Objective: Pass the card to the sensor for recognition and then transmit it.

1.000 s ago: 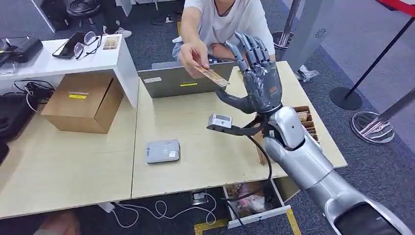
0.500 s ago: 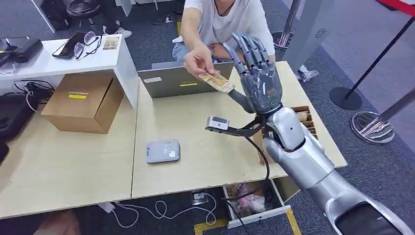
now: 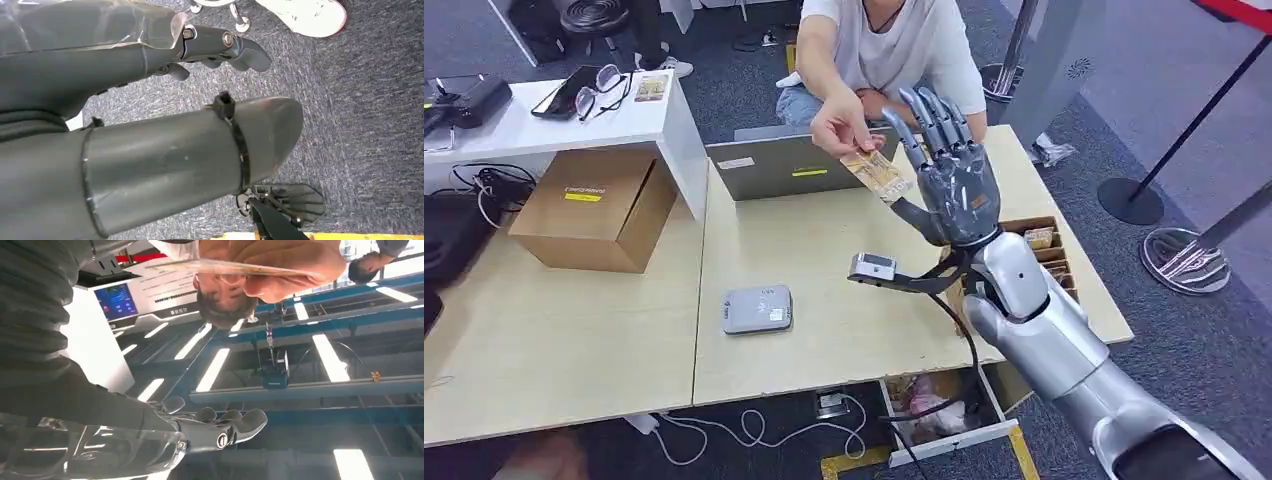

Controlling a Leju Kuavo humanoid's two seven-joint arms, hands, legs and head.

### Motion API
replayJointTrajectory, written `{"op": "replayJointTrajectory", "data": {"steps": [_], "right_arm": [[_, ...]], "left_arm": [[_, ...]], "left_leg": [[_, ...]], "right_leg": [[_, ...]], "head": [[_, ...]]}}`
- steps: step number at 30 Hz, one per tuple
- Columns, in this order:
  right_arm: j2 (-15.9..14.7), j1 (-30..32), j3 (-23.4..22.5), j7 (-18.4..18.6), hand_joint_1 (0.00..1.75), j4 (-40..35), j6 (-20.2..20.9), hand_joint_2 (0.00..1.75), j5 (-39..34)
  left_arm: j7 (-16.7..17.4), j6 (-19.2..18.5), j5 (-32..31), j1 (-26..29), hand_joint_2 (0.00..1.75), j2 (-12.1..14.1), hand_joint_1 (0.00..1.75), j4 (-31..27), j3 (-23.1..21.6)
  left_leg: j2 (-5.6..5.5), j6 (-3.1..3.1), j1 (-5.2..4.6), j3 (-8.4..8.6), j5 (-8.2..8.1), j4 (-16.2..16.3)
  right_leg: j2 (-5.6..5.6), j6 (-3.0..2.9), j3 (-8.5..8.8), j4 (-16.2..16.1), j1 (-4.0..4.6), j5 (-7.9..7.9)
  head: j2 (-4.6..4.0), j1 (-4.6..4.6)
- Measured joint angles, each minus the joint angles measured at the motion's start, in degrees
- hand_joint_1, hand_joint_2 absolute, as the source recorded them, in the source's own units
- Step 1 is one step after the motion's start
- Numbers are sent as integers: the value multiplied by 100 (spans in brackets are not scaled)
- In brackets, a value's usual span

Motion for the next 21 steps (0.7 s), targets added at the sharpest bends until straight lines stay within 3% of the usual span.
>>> {"op": "replayJointTrajectory", "data": {"steps": [7,8,12,13,14,15,21], "right_arm": [[-85,86,0,0,0,-13,-4,175,-2],[-94,95,0,0,42,-13,-4,175,-2],[-129,120,0,0,42,-17,-7,175,-2],[-138,130,0,0,91,-24,-7,175,-2],[-146,138,0,0,159,-33,-7,175,-2],[-149,142,0,0,175,-39,-7,175,-2],[-179,154,0,2,175,-74,-9,175,-2]], "left_arm": [[-15,-26,-17,-1,0,0,0,0,0],[-15,-26,-26,-1,0,0,0,0,0],[-15,-37,-31,0,0,0,0,0,0],[-17,-44,-33,-1,0,0,0,0,0],[-17,-44,-33,0,0,0,0,0,0],[-17,-44,-33,0,0,2,0,0,0],[-28,-55,-48,-1,0,0,0,0,0]], "left_leg": [[0,0,0,0,0,0],[0,0,0,0,0,0],[0,0,0,1,0,0],[0,0,0,0,0,0],[0,0,0,0,0,0],[0,0,0,0,0,0],[0,0,0,0,0,0]], "right_leg": [[0,0,0,0,0,0],[0,0,0,0,0,0],[0,0,0,0,0,0],[0,0,0,0,0,0],[0,0,0,0,0,0],[0,0,0,0,0,0],[0,0,0,0,0,0]], "head": [[0,2],[0,2],[0,2],[0,2],[0,2],[0,2],[0,2]]}}
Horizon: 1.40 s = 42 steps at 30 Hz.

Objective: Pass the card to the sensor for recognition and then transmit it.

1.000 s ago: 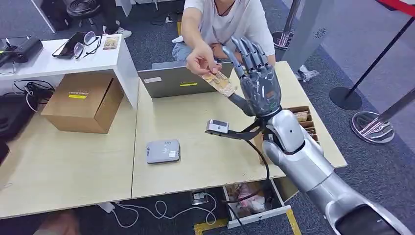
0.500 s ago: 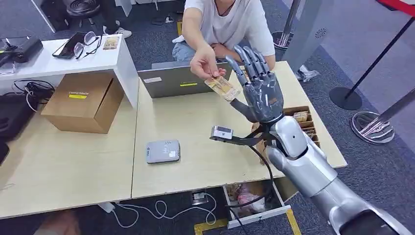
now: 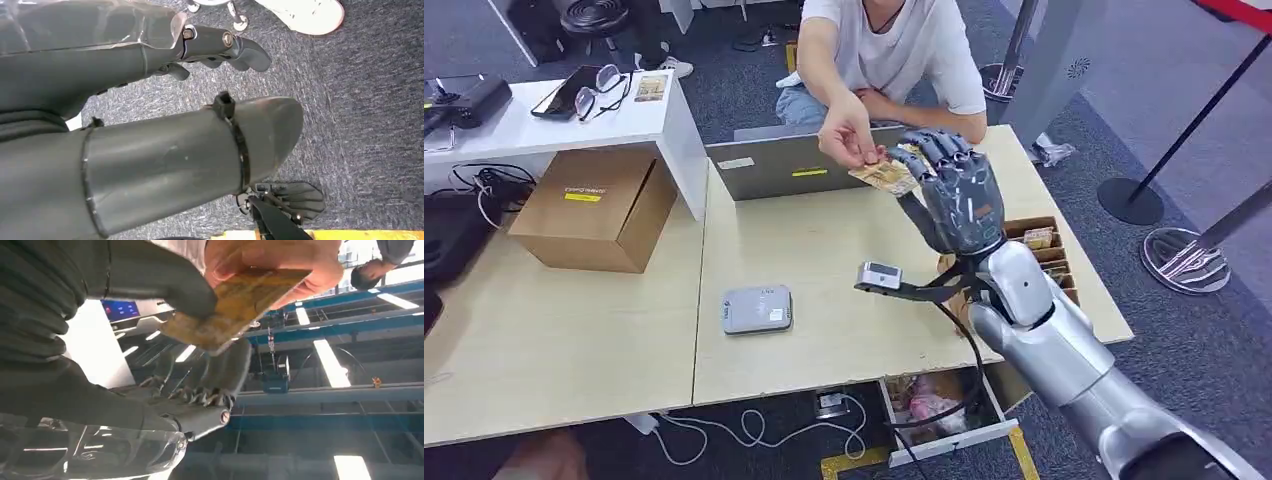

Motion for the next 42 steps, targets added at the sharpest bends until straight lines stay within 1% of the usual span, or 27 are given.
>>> {"op": "replayJointTrajectory", "data": {"steps": [21,32,37,42], "right_arm": [[-22,-1,-7,-4,175,-52,42,175,-20],[-22,-88,2,-125,175,-41,74,175,-177],[-22,-93,0,-194,175,-94,-2,175,-358],[-46,41,0,-324,175,-451,33,175,-654]], "left_arm": [[-4,-7,0,0,0,2,0,0,0],[-2,-2,17,0,0,2,0,0,2],[7,-2,9,0,0,2,0,0,18],[-9,-20,-22,0,0,2,0,0,46]], "left_leg": [[0,0,1,-1,0,0],[0,0,1,-2,0,0],[0,0,1,-1,0,0],[0,0,1,0,0,0]], "right_leg": [[0,0,0,0,0,0],[-1,0,1,0,0,0],[-1,0,0,0,0,0],[0,0,-1,0,0,0]], "head": [[0,0],[0,0],[0,0],[0,0]]}}
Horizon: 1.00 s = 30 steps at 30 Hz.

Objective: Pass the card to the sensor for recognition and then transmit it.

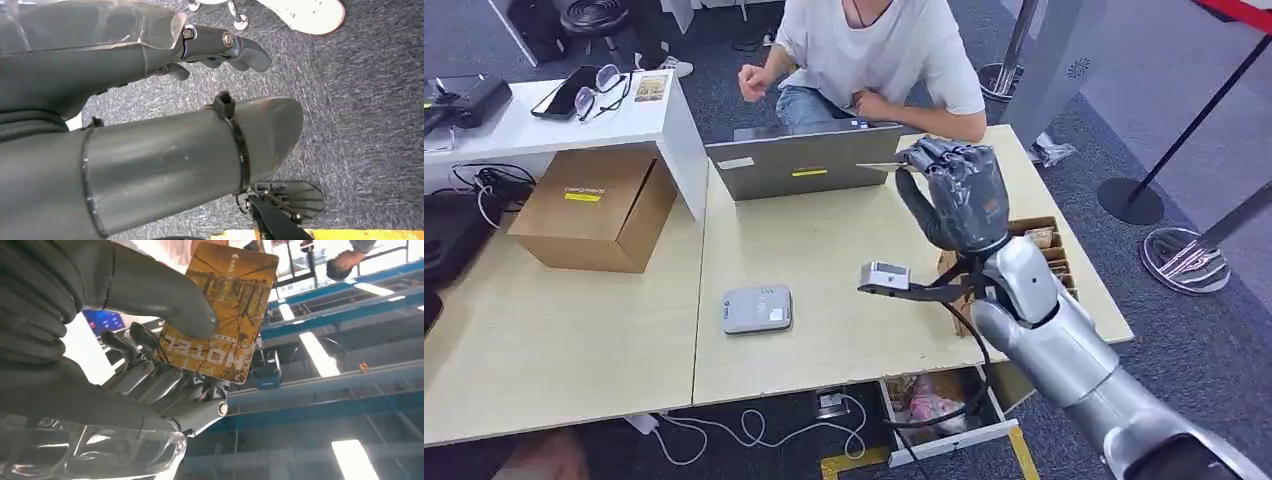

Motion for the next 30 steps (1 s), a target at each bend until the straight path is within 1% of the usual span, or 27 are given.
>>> {"op": "replayJointTrajectory", "data": {"steps": [2,4,7,11,13,16,22,30], "right_arm": [[-20,123,-4,-52,175,-209,39,175,-78],[-33,262,-13,-131,175,-443,172,175,-222],[-55,425,-15,-321,175,-726,481,175,-693],[-59,581,-13,-632,175,-1001,1146,175,-1736],[-59,621,-13,-738,175,-1073,1501,175,-2256],[-59,644,-13,-844,175,-1112,1898,175,-2814],[-59,646,-7,-909,175,-1108,2465,175,-3503],[-59,642,20,-815,175,-1003,2902,175,-3862]], "left_arm": [[-7,-7,-26,0,0,0,0,0,0],[-11,-13,-41,0,0,0,0,0,2],[-11,-15,-48,0,0,0,0,0,11],[-11,-22,-57,0,0,0,0,0,52],[-9,-39,-57,0,0,2,0,0,66],[-2,-52,-57,-1,0,4,0,0,94],[-2,-74,-65,-1,0,7,0,0,103],[-2,-111,-116,-1,0,7,0,0,111]], "left_leg": [[0,0,0,-1,0,0],[0,0,0,-1,0,0],[0,0,0,-1,-1,0],[0,0,0,-1,-1,0],[0,0,0,-1,0,0],[1,0,0,-1,0,0],[0,0,0,-1,0,0],[0,0,0,-3,0,0]], "right_leg": [[0,0,0,0,0,0],[0,0,0,0,0,0],[0,0,0,0,0,0],[0,0,1,0,0,0],[0,0,1,0,0,0],[0,0,1,0,0,0],[0,0,1,0,0,0],[-1,0,1,0,0,0]], "head": [[0,0],[0,0],[0,0],[0,0],[0,-2],[0,0],[0,0],[0,-2]]}}
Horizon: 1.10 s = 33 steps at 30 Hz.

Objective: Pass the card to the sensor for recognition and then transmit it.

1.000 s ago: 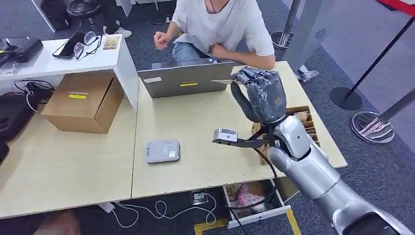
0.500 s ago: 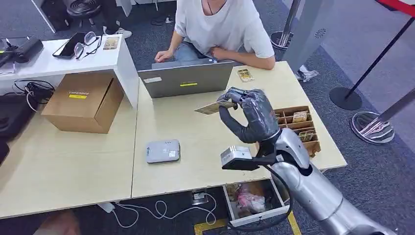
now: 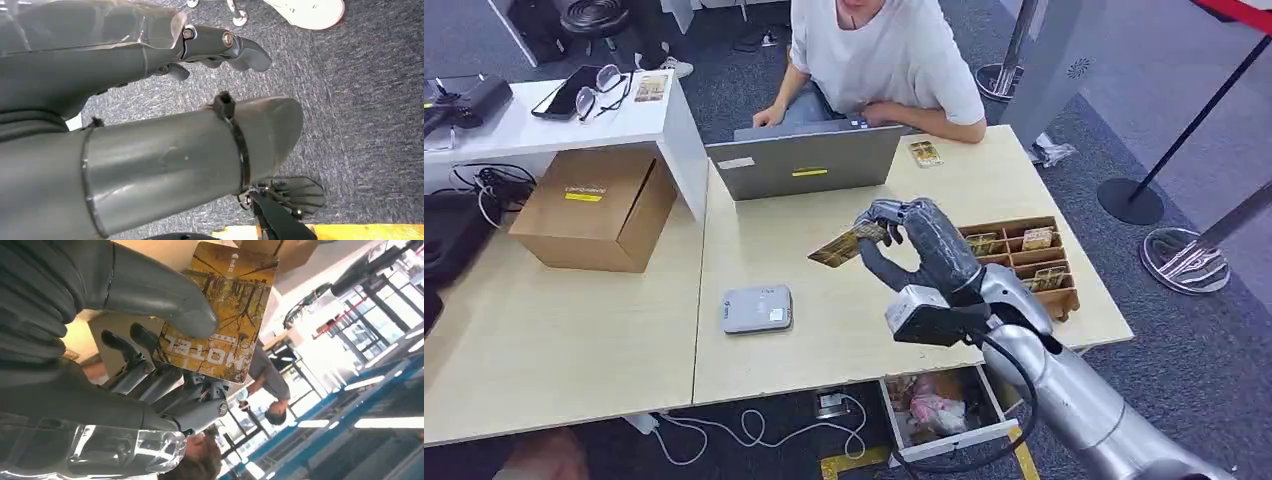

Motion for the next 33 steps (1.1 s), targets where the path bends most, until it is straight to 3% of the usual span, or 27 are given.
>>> {"op": "replayJointTrajectory", "data": {"steps": [10,17,25,33], "right_arm": [[57,-46,94,236,175,324,415,175,-352],[289,-150,125,507,175,597,608,175,-475],[483,-264,133,548,175,813,695,175,-475],[795,-598,376,627,175,1241,1051,175,-610]], "left_arm": [[-6,-63,-107,-1,0,2,0,0,0],[-13,-160,-230,-6,0,11,0,0,-2],[-20,-183,-275,-7,0,26,0,0,-2],[7,-184,-306,-10,0,30,0,0,-2]], "left_leg": [[0,0,1,-1,0,0],[0,-1,2,-1,1,0],[-1,-1,2,-1,1,0],[0,-2,3,0,2,0]], "right_leg": [[-1,0,0,0,0,0],[0,0,0,0,0,0],[-1,0,0,0,0,0],[0,-1,0,1,0,1]], "head": [[0,2],[0,2],[0,2],[0,2]]}}
